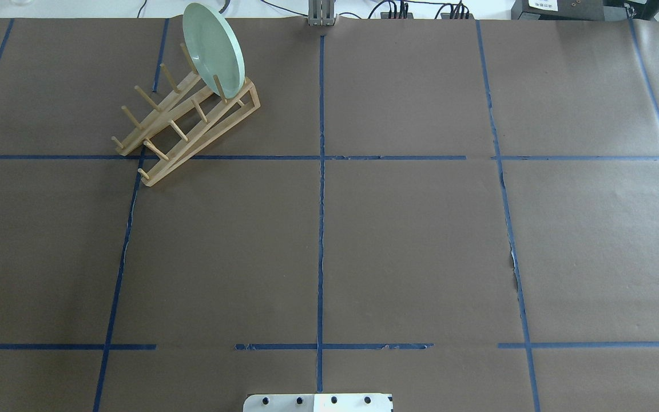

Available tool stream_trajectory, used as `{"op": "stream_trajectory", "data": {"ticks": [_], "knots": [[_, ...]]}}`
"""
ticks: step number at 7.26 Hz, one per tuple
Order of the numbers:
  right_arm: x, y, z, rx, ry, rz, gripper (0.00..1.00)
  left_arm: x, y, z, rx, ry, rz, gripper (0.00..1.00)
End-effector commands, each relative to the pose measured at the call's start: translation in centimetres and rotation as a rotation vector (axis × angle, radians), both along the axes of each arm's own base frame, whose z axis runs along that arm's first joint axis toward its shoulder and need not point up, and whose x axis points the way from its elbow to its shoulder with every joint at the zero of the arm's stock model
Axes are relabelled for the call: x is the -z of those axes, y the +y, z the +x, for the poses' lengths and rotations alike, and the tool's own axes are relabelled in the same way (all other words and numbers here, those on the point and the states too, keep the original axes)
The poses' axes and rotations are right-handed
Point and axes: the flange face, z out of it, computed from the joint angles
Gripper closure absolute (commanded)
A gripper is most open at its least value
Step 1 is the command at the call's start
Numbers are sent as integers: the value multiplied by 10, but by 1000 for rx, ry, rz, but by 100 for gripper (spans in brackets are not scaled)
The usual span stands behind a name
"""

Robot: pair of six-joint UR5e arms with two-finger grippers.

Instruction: Place plate on rack

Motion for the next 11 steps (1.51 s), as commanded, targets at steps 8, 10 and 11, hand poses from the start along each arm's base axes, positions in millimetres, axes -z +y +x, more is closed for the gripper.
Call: {"op": "stream_trajectory", "data": {"ticks": [8,10,11], "knots": [[-1,1,0,1,0,-1,0,0,1,1,-1,10,-42,0],[-1,1,0,0,0,-2,0,1,-1,1,-1,10,-40,0],[0,0,0,0,0,-1,0,1,-1,1,-1,10,-40,0]]}}
